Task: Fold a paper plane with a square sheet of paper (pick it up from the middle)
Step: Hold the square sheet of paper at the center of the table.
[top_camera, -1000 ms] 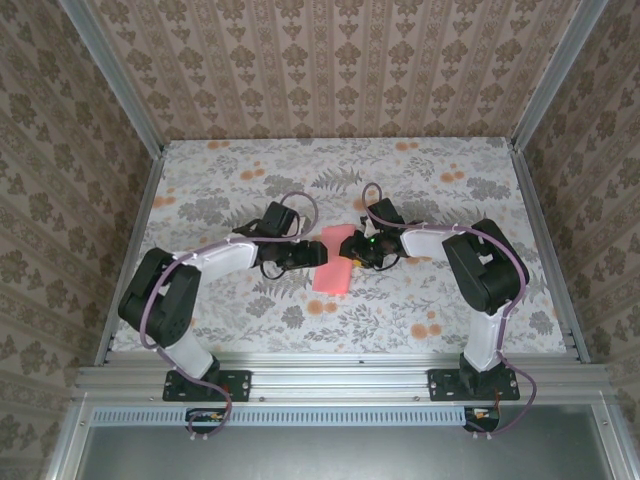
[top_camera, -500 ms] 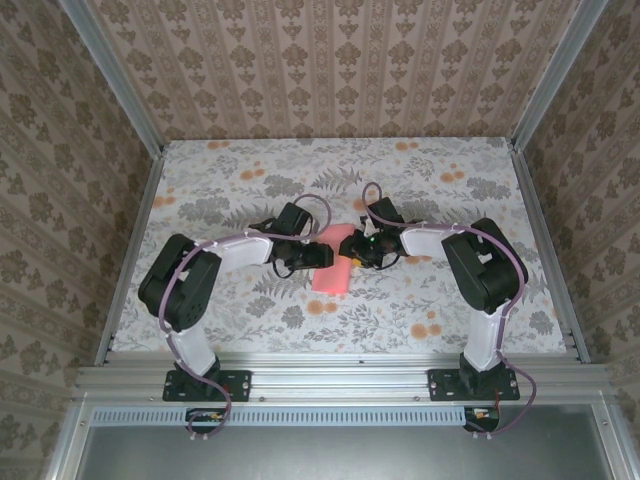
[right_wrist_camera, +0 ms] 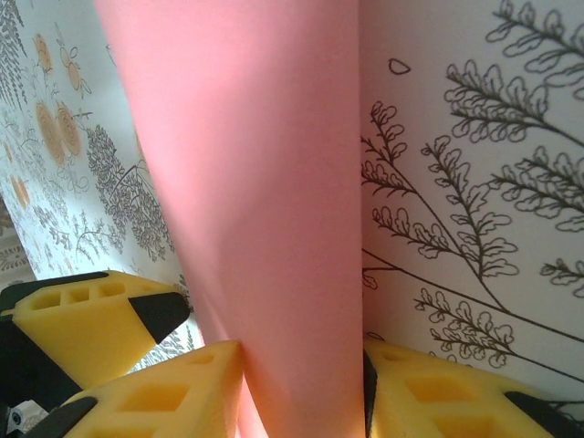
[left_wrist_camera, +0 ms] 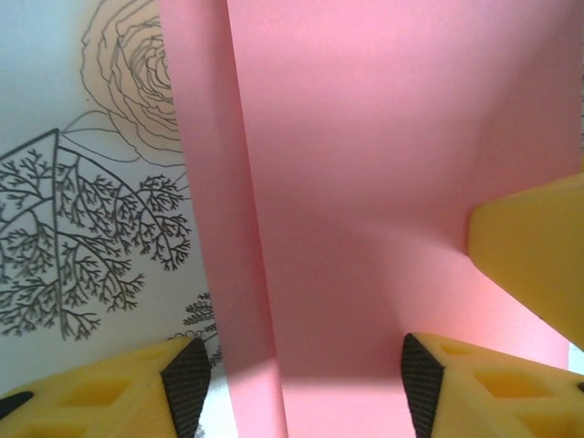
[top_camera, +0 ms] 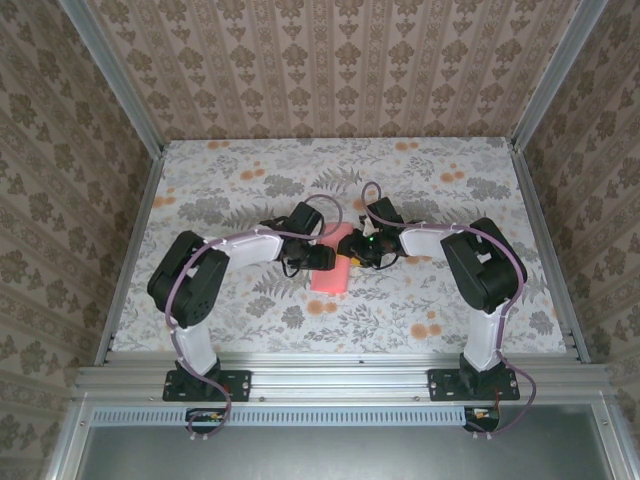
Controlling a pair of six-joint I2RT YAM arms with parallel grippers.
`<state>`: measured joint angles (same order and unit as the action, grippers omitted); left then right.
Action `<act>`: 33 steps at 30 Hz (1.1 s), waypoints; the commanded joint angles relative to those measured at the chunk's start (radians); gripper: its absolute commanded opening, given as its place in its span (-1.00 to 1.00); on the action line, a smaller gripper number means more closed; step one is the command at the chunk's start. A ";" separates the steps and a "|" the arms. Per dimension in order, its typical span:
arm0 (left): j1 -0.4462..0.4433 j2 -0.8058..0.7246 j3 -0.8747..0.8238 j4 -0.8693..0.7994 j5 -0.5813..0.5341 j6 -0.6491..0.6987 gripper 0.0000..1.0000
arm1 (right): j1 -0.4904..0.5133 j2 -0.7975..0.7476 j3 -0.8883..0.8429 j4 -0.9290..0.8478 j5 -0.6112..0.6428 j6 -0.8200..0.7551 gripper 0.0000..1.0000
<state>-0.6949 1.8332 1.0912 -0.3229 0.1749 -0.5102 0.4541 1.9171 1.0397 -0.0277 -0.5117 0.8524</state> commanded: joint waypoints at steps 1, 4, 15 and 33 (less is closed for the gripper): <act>-0.013 0.071 0.005 -0.064 -0.066 0.049 0.19 | -0.001 -0.004 -0.004 -0.014 -0.003 -0.001 -0.19; -0.020 0.085 0.012 -0.075 -0.081 0.056 0.19 | -0.008 -0.017 -0.004 -0.025 -0.005 -0.007 -0.14; -0.023 0.104 0.007 -0.077 -0.089 0.058 0.09 | -0.054 -0.065 -0.022 -0.095 0.006 -0.060 0.00; -0.024 0.079 0.012 -0.073 -0.062 0.049 -0.03 | -0.054 -0.003 0.008 -0.033 -0.087 -0.042 -0.26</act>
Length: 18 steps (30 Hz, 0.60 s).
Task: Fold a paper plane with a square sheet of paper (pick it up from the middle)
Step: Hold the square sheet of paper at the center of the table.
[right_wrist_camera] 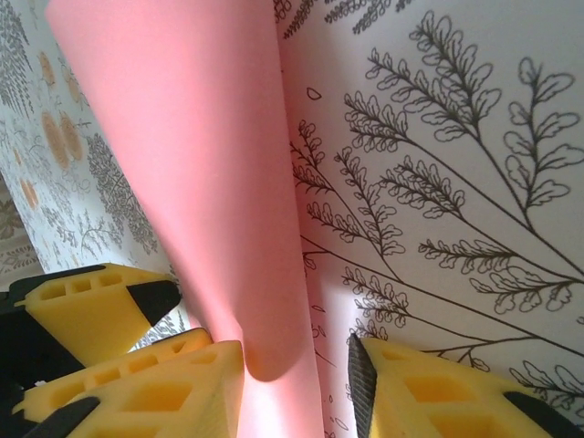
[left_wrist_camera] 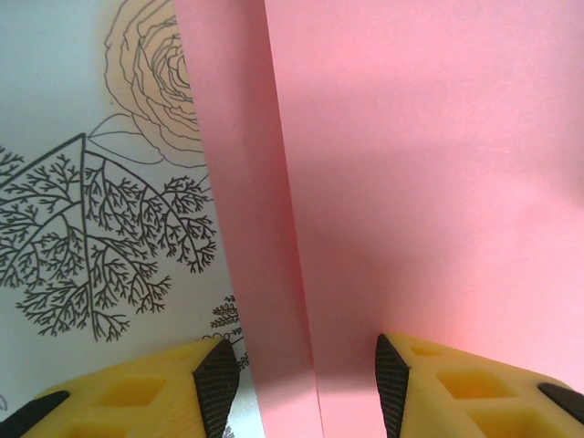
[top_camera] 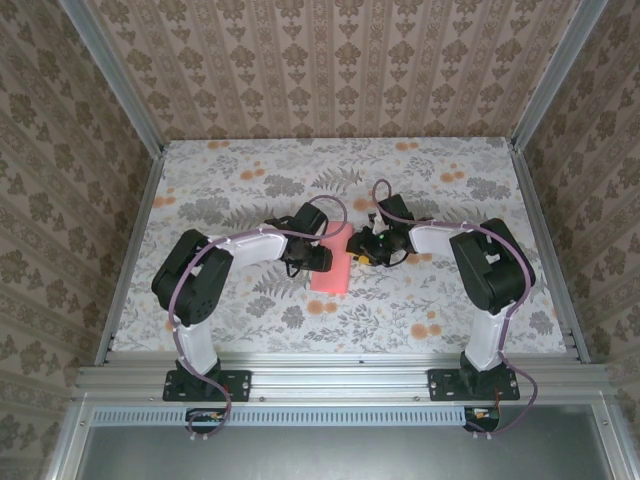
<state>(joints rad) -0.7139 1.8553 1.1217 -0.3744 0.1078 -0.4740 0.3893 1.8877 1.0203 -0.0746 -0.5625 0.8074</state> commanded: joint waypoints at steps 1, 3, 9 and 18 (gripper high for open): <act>-0.005 0.052 -0.023 -0.021 0.009 0.011 -0.03 | 0.014 0.027 0.030 0.018 -0.040 0.005 -0.28; -0.004 0.045 -0.022 -0.015 0.017 0.007 -0.03 | 0.018 0.031 0.032 0.020 -0.041 0.012 -0.33; -0.001 0.007 -0.027 -0.009 0.031 -0.004 0.01 | 0.030 0.034 0.037 0.017 -0.032 0.015 -0.41; 0.036 -0.057 -0.072 0.088 0.161 -0.045 0.07 | 0.047 0.044 0.065 -0.030 0.005 -0.002 -0.44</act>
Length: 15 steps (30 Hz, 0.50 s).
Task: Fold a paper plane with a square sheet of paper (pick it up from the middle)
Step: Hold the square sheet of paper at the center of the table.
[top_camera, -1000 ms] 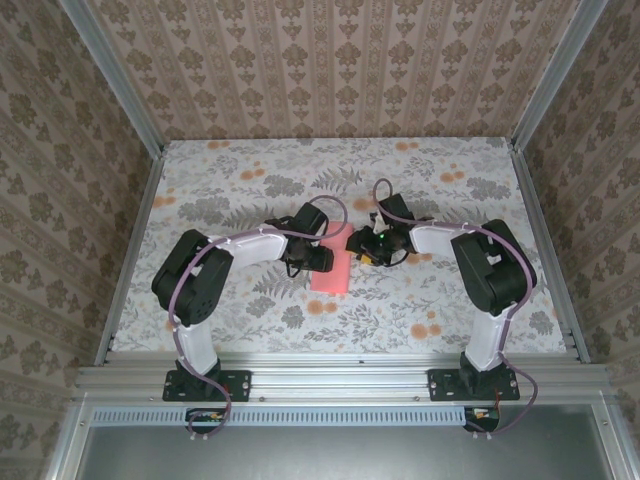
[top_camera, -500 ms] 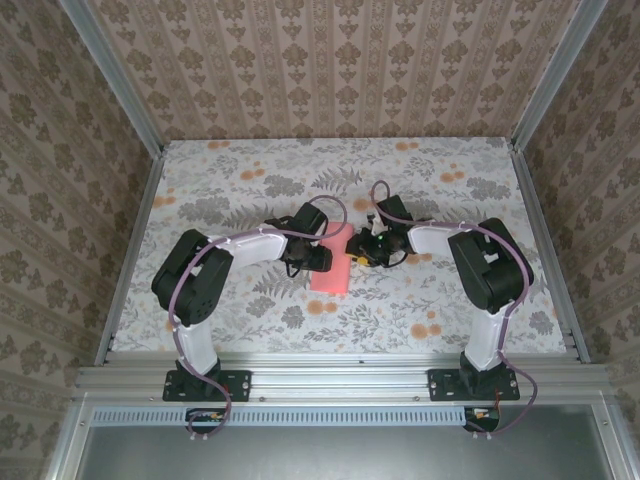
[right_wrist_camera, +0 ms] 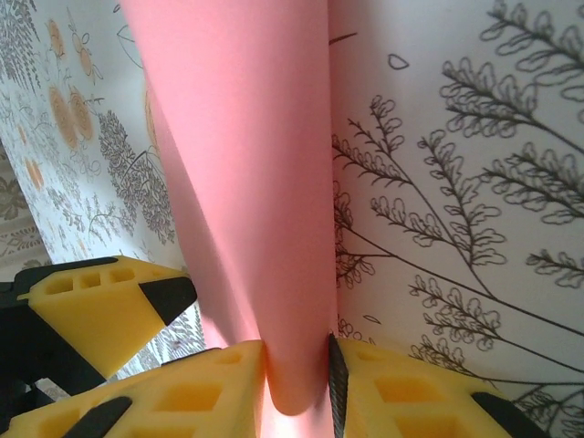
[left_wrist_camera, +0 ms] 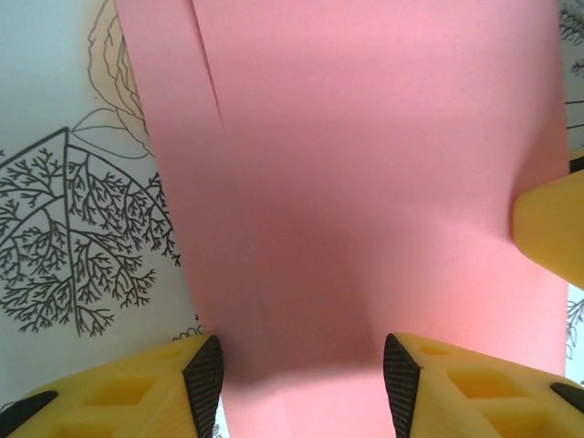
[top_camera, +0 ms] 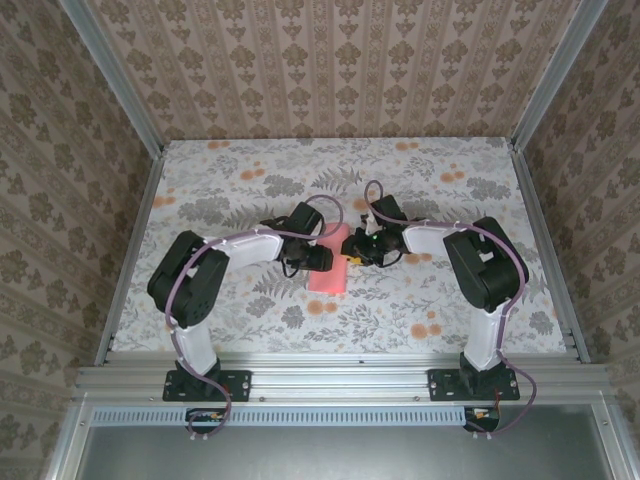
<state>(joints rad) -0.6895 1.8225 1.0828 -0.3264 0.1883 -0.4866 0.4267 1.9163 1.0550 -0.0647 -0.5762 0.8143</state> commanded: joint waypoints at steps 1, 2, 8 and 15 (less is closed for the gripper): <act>0.019 -0.030 -0.044 0.058 0.102 -0.042 0.08 | 0.010 0.016 0.035 -0.044 0.025 -0.012 -0.44; 0.025 -0.034 -0.052 0.073 0.120 -0.050 0.09 | 0.013 0.018 0.038 -0.050 0.028 -0.014 -0.43; 0.046 -0.053 -0.080 0.102 0.169 -0.062 0.13 | 0.026 0.029 0.060 -0.079 0.044 -0.032 -0.40; 0.060 -0.079 -0.083 0.078 0.169 -0.044 0.14 | 0.043 0.041 0.099 -0.153 0.090 -0.075 -0.38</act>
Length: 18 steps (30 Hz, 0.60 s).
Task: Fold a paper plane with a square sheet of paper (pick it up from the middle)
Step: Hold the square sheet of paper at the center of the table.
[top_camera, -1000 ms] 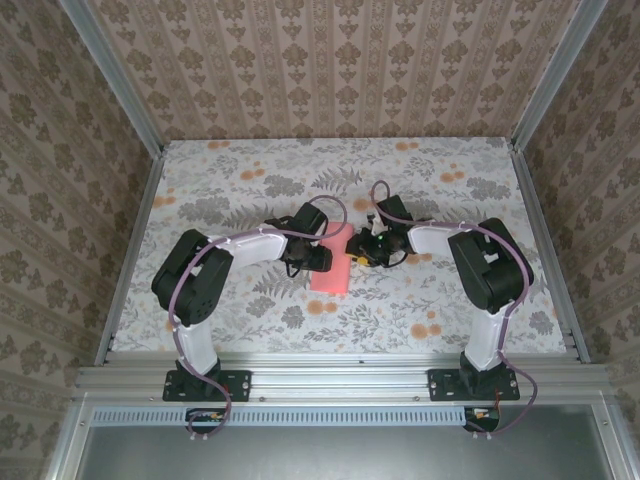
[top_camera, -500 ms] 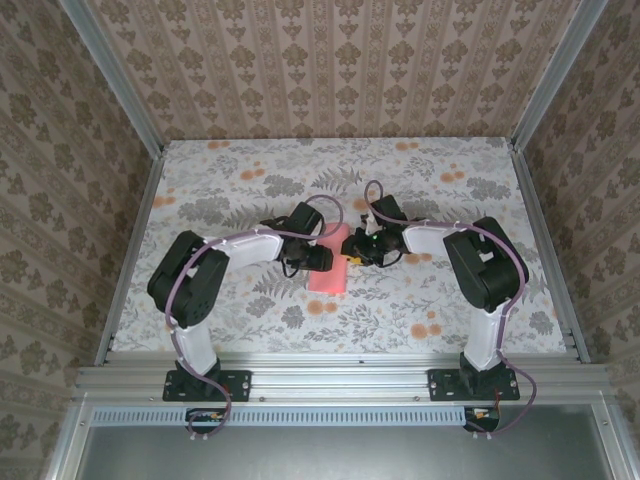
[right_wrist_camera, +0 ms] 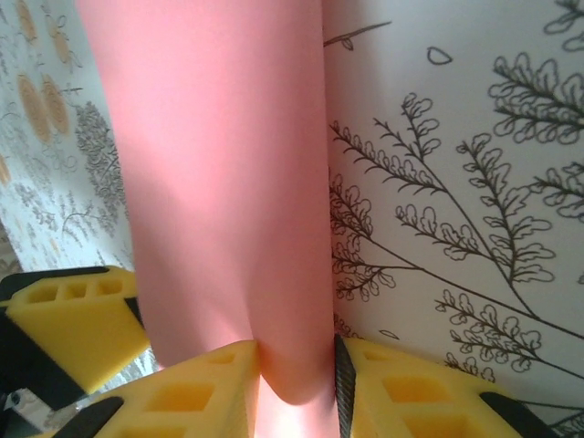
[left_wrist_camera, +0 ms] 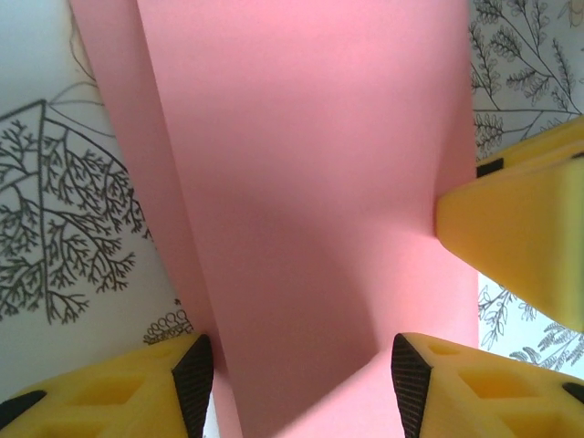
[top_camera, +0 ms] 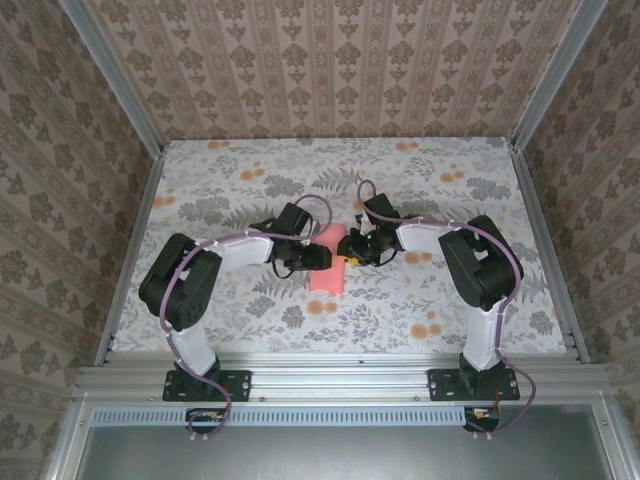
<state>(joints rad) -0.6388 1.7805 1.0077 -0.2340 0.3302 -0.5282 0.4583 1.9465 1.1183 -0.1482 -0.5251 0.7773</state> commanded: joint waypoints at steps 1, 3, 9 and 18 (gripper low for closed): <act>0.011 -0.039 -0.003 -0.026 0.020 0.005 0.15 | 0.013 0.012 0.041 -0.081 0.045 -0.045 -0.37; 0.014 -0.044 0.000 -0.037 0.020 0.012 0.14 | 0.014 0.013 0.045 -0.093 0.055 -0.052 -0.37; 0.019 -0.051 0.022 -0.085 -0.002 0.032 0.09 | 0.022 0.018 0.066 -0.129 0.082 -0.074 -0.35; 0.033 -0.061 0.049 -0.135 -0.021 0.057 0.06 | 0.025 0.023 0.074 -0.133 0.080 -0.078 -0.33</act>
<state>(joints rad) -0.6170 1.7584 1.0195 -0.3260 0.3241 -0.5007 0.4763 1.9533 1.1664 -0.2432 -0.4629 0.7132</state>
